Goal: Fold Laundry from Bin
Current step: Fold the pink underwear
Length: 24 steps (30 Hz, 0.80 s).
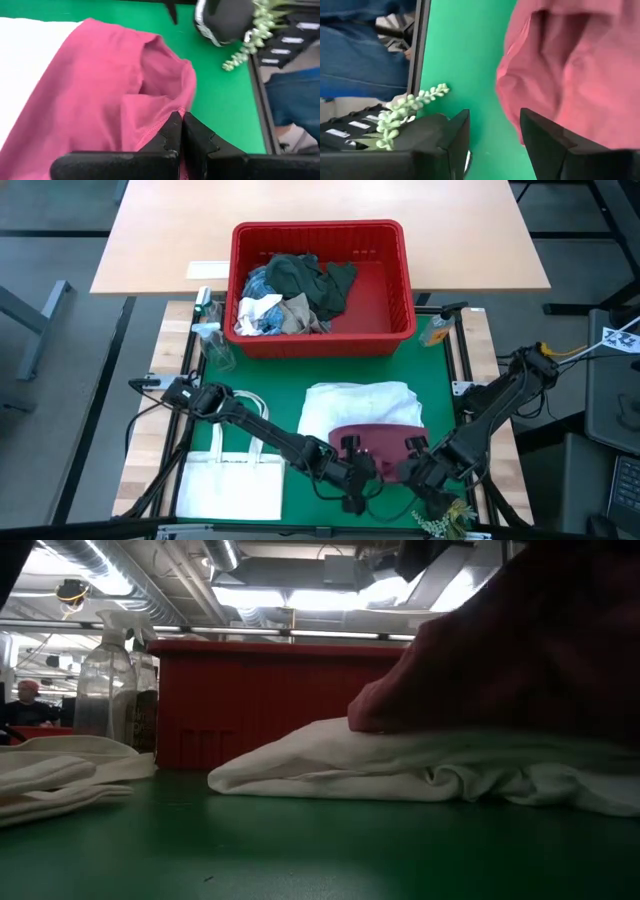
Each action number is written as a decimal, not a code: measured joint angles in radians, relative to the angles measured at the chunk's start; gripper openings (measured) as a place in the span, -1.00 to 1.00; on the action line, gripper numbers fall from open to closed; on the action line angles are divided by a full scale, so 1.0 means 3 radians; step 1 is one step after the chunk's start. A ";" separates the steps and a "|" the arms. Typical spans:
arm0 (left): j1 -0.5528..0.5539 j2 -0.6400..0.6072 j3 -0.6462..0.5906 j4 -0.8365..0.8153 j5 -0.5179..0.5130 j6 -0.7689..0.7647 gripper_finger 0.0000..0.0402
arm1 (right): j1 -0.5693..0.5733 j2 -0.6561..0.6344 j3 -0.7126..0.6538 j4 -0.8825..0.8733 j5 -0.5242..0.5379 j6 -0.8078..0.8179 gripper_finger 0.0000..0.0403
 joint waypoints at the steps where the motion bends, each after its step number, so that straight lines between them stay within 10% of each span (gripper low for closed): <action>1: 0.0025 0.0000 0.0000 -0.0003 -0.0034 -0.0025 -0.99 | 0.0000 -0.0033 0.0021 -0.0059 0.0070 -0.0001 -0.13; 24: 0.0606 0.0000 0.0000 -0.1016 -0.0032 -0.0395 -1.00 | -0.0003 -0.0235 -0.0262 -0.0453 0.0794 0.0039 -0.13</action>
